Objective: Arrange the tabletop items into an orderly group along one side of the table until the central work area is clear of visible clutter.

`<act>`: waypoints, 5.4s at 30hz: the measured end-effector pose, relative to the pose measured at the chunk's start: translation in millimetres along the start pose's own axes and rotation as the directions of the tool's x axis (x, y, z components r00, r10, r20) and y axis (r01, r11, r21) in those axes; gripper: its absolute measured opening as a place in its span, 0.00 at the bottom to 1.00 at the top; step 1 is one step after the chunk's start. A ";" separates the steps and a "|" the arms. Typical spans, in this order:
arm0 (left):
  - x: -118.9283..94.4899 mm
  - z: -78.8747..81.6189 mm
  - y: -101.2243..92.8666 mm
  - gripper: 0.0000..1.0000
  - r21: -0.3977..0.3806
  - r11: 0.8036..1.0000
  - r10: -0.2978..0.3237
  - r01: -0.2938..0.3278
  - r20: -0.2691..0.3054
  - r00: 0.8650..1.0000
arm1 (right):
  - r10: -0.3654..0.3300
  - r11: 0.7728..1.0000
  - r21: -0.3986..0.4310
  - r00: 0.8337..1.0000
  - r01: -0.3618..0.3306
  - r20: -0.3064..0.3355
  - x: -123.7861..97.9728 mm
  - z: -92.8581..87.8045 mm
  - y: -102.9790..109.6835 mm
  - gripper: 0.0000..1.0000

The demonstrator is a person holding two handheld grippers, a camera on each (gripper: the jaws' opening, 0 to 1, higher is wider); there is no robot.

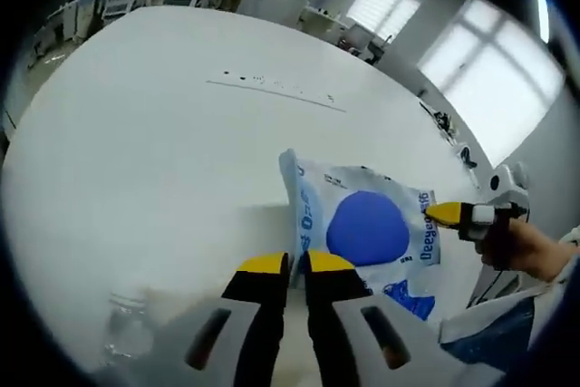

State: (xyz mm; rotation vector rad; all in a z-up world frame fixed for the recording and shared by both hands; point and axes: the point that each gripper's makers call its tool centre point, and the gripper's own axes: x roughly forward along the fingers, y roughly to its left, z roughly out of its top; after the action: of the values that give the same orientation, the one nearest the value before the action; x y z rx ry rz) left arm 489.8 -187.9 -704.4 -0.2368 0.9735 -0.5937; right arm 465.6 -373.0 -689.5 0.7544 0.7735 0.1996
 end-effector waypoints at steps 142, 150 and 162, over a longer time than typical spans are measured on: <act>-56.6 -93.5 -72.9 0.60 0.054 0.998 0.031 -0.040 0.149 0.988 | 0.099 0.910 -0.400 0.994 -0.106 -0.040 -85.3 -83.0 -16.0 0.53; -64.5 -126.9 -74.5 0.58 0.028 0.998 0.046 -0.050 0.119 0.992 | 0.078 0.908 -0.404 0.992 -0.110 -0.096 -79.7 -113.8 -17.0 0.49; -58.2 -157.9 -83.3 0.45 0.082 0.995 0.055 -0.060 0.064 0.996 | 0.042 0.902 -0.419 0.986 -0.107 -0.161 -74.5 -137.3 -20.7 0.40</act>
State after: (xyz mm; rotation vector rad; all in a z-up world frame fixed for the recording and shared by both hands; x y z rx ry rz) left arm 303.7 -211.6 -713.5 -0.1506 0.8909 -0.5704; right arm 315.1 -345.3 -726.9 0.3534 0.8055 0.4834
